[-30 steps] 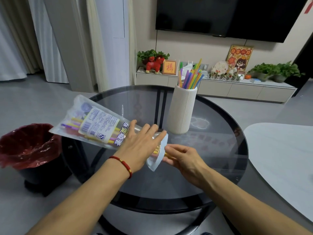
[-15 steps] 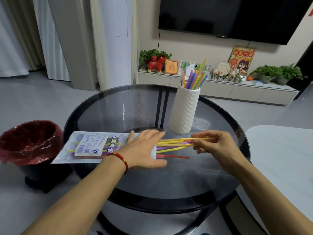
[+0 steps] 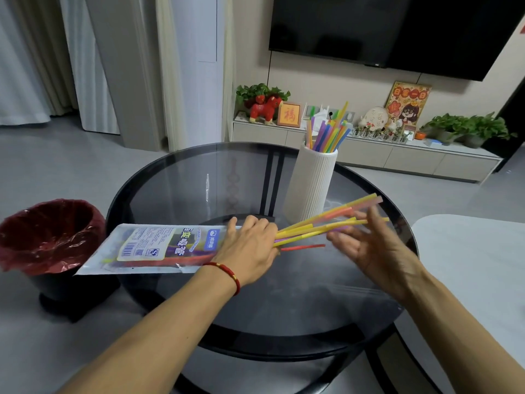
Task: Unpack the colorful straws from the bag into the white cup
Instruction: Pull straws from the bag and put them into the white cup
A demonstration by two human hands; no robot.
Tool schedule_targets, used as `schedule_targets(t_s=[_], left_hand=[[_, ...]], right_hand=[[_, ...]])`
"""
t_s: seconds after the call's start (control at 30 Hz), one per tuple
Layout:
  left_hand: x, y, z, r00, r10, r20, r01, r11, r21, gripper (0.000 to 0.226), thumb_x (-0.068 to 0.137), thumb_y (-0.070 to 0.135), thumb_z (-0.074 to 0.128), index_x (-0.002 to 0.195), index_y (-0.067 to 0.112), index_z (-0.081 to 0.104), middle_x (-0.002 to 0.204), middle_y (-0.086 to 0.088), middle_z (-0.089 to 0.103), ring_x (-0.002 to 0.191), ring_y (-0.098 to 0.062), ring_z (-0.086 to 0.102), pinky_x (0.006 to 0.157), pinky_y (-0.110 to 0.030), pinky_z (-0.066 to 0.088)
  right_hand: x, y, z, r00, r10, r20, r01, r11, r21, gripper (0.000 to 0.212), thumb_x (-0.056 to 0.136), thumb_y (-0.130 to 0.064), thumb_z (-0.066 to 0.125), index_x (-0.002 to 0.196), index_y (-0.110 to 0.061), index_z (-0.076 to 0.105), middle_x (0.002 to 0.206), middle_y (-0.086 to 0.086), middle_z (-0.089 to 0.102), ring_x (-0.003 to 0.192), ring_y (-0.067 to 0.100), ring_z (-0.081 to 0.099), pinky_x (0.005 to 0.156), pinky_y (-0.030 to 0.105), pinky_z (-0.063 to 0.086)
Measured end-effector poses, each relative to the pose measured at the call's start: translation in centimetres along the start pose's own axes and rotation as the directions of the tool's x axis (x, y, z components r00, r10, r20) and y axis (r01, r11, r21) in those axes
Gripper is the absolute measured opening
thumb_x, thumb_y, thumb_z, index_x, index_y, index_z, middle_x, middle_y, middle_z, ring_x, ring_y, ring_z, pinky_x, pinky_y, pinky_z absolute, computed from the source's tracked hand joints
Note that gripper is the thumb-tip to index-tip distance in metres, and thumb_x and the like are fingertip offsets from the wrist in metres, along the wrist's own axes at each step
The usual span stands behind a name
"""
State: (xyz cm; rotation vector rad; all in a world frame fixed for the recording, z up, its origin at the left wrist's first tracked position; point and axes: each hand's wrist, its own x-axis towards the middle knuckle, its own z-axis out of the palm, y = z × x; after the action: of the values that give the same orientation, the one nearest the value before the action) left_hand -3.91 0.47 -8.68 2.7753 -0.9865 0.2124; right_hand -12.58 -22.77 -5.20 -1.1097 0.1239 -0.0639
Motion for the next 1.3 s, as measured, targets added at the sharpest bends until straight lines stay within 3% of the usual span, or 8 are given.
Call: schedule_targets(t_s=[0.13,0.33,0.67,0.83,0.97,1.03,1.13,1.3], left_hand=[[0.0,1.0,0.2,0.999,0.033,-0.027,-0.033,0.999,-0.008,0.02,0.1,0.037,0.043,0.11,0.021,0.048,0.115,0.002,0.054,0.118,-0.022,0.042,0.112,-0.056,0.026],[-0.1,0.1,0.2,0.998,-0.041,0.051,0.044,0.998,-0.053,0.015,0.094,0.032,0.05,0.096,0.024,0.037,0.113,0.001,0.056,0.117,-0.023,0.043,0.109,-0.053,0.029],[-0.4,-1.7,1.3,0.981,0.023,0.191,-0.001,0.993,-0.115,0.013,0.098,0.034,0.045,0.098,0.023,0.052,0.111,-0.001,0.051,0.113,-0.024,0.045,0.104,-0.051,0.034],[-0.3,-1.4,1.4,0.966,0.086,0.245,-0.048,0.986,-0.158,0.014,0.095,0.037,0.056,0.1,0.026,0.062,0.117,0.002,0.05,0.12,-0.02,0.042,0.11,-0.052,0.029],[-0.4,-1.0,1.1,0.95,0.111,0.291,-0.063,0.984,-0.168,0.017,0.089,0.035,0.06,0.103,0.026,0.064,0.122,0.0,0.051,0.125,-0.021,0.041,0.114,-0.053,0.023],[-0.3,-0.6,0.9,0.979,0.096,0.18,-0.061,0.98,-0.19,0.025,0.088,0.034,0.061,0.109,0.021,0.061,0.122,-0.003,0.054,0.123,-0.025,0.045,0.111,-0.047,0.031],[0.6,0.8,0.8,0.998,0.062,-0.028,-0.068,0.885,-0.46,0.051,0.089,0.027,0.064,0.135,0.011,0.047,0.136,-0.011,0.05,0.129,-0.029,0.046,0.108,-0.038,0.036],[2.3,3.9,0.6,1.0,0.025,-0.018,-0.03,0.61,-0.792,0.077,0.085,0.052,0.069,0.147,0.027,0.032,0.145,0.0,0.048,0.129,-0.017,0.049,0.101,-0.035,0.042]], right_hand=[[0.8,4.6,4.0,0.999,0.009,-0.047,-0.016,0.989,-0.148,0.048,0.086,-0.038,0.074,0.118,-0.003,0.067,0.091,0.013,0.075,0.071,0.018,0.072,0.063,0.026,0.061],[2.7,4.4,5.8,0.924,-0.305,-0.23,0.168,0.866,-0.47,0.018,0.089,-0.001,0.066,0.073,0.003,0.074,0.058,0.013,0.068,0.051,0.023,0.064,0.048,0.028,0.055],[-0.7,-5.2,2.0,0.829,-0.55,-0.104,0.303,0.597,-0.743,0.021,0.083,-0.018,0.065,0.07,-0.005,0.075,0.056,0.018,0.069,0.045,0.028,0.061,0.044,0.03,0.052],[-0.8,-9.6,3.5,0.811,-0.584,0.035,0.273,0.326,-0.905,0.024,0.092,-0.014,0.063,0.072,-0.011,0.074,0.057,0.016,0.071,0.046,0.033,0.067,0.05,0.038,0.058],[1.3,-10.5,5.4,0.854,-0.506,0.119,0.191,0.092,-0.977,0.024,0.089,-0.016,0.064,0.066,-0.014,0.073,0.052,0.0,0.072,0.038,0.014,0.066,0.041,0.025,0.056],[2.5,-9.5,6.3,0.895,-0.428,0.124,0.146,0.019,-0.989,0.023,0.089,-0.015,0.065,0.068,-0.013,0.073,0.053,-0.002,0.073,0.038,0.011,0.067,0.04,0.021,0.055],[3.9,-8.0,7.3,0.915,-0.375,0.152,0.163,-0.003,-0.987,0.021,0.092,-0.016,0.066,0.072,-0.013,0.071,0.054,0.003,0.072,0.043,0.012,0.07,0.045,0.026,0.06],[5.1,-7.1,8.9,0.882,-0.402,0.244,0.263,-0.01,-0.965,0.025,0.092,-0.018,0.066,0.069,-0.007,0.071,0.053,0.003,0.071,0.041,0.011,0.069,0.044,0.027,0.061]])
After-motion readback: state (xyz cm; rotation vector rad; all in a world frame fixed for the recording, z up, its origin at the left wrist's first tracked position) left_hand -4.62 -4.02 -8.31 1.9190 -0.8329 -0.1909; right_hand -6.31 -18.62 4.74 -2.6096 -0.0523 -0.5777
